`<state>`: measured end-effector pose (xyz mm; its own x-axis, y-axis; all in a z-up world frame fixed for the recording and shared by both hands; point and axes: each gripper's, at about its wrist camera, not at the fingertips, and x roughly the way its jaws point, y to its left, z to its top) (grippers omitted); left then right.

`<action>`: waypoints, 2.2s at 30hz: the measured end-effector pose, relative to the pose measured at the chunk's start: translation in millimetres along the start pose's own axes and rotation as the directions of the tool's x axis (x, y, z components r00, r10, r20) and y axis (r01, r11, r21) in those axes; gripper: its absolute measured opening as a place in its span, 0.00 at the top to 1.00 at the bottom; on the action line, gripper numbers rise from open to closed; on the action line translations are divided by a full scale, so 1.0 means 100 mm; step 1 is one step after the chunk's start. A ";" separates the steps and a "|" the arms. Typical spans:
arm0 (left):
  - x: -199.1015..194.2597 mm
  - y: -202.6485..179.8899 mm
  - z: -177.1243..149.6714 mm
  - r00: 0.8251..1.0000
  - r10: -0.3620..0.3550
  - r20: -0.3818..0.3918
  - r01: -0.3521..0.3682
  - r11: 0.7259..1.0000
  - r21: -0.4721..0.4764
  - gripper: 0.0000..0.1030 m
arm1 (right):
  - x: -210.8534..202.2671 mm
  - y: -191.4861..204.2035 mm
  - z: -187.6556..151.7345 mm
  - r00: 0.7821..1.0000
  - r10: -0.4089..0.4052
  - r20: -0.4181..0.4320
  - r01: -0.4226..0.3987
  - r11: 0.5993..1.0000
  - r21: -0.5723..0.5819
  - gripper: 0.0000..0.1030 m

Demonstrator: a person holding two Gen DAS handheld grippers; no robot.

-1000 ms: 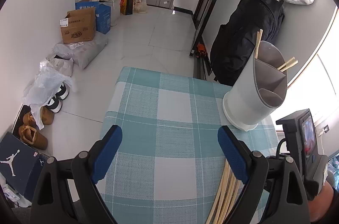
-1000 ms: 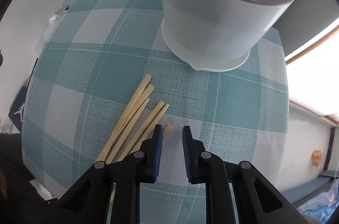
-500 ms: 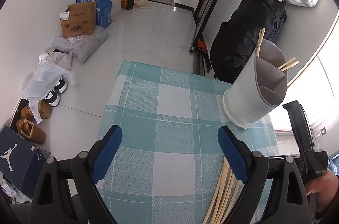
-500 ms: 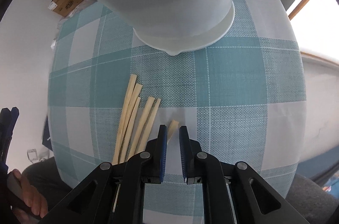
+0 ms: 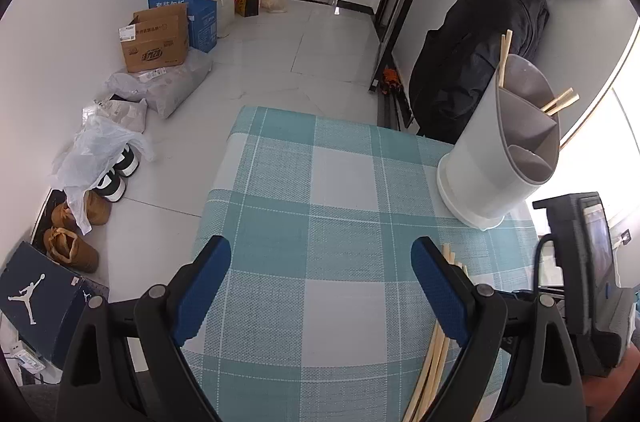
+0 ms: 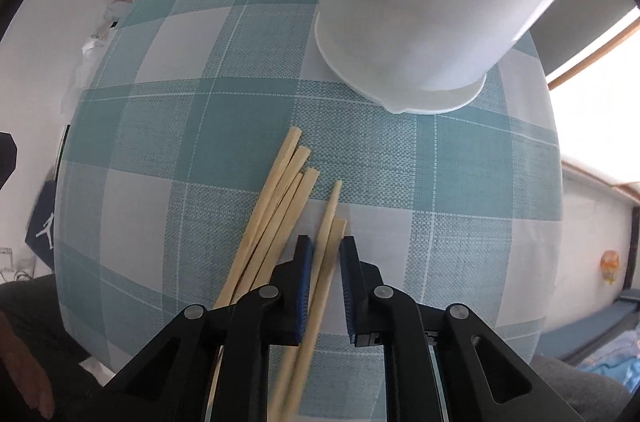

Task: Organize utensils
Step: 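Close the right tool on a wooden chopstick on the cloth, then close the left tool on a wooden chopstick while the right tool holds its chopstick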

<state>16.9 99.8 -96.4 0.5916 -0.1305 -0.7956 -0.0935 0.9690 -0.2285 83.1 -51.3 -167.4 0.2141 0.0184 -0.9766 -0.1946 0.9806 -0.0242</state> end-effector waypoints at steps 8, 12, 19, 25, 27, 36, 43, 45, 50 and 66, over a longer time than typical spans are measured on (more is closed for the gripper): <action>0.09 -0.06 -0.07 0.999 0.031 -0.032 -0.031 0.999 0.023 0.14 | -0.20 -0.50 -0.17 0.980 0.181 0.080 -0.190 0.972 0.137 0.89; 0.13 -0.15 -0.11 0.998 0.044 -0.048 -0.041 0.998 0.056 0.14 | -0.24 -0.77 -0.26 0.977 0.194 0.093 -0.208 0.964 0.164 0.89; 0.24 -0.45 -0.20 0.994 0.054 -0.096 -0.038 0.986 0.160 0.14 | -0.31 -0.99 -0.35 0.979 0.186 0.082 -0.193 0.977 0.089 0.87; 0.39 -0.79 -0.25 0.988 0.070 -0.137 -0.024 0.949 0.315 0.14 | -0.34 -0.97 -0.45 0.969 0.197 0.147 -0.206 0.977 0.047 0.97; 0.43 -0.85 -0.25 0.986 0.063 -0.154 -0.007 0.941 0.338 0.14 | -0.37 -1.04 -0.49 0.961 0.225 0.159 -0.236 0.970 0.052 0.97; 0.61 -0.84 -0.26 0.960 0.027 -0.280 0.059 0.954 0.295 0.40 | -0.21 -1.05 -0.41 0.928 0.337 0.157 -0.356 0.927 0.117 0.94; 0.59 -0.74 -0.24 0.946 0.048 -0.321 0.047 0.958 0.282 0.65 | -0.28 -1.13 -0.45 0.913 0.370 0.171 -0.393 0.911 0.127 0.94; 0.58 -0.75 -0.22 0.942 0.052 -0.332 0.047 0.958 0.284 0.65 | -0.28 -1.13 -0.46 0.911 0.375 0.170 -0.398 0.909 0.125 0.94; 0.67 -0.76 -0.12 0.946 0.082 -0.314 0.003 0.965 0.263 0.65 | -0.28 -1.07 -0.45 0.905 0.389 0.170 -0.410 0.905 0.110 0.94; 0.86 -1.07 -0.07 0.939 0.063 -0.339 0.098 0.893 0.439 0.96 | -0.32 -1.23 -0.42 0.885 0.417 0.205 -0.452 0.876 0.167 0.90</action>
<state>72.6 -16.7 -144.0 0.2784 -0.1326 -0.9513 0.3260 0.9447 -0.0363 60.1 -180.4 -142.1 0.3047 0.4653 -0.8310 -0.1070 0.8837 0.4556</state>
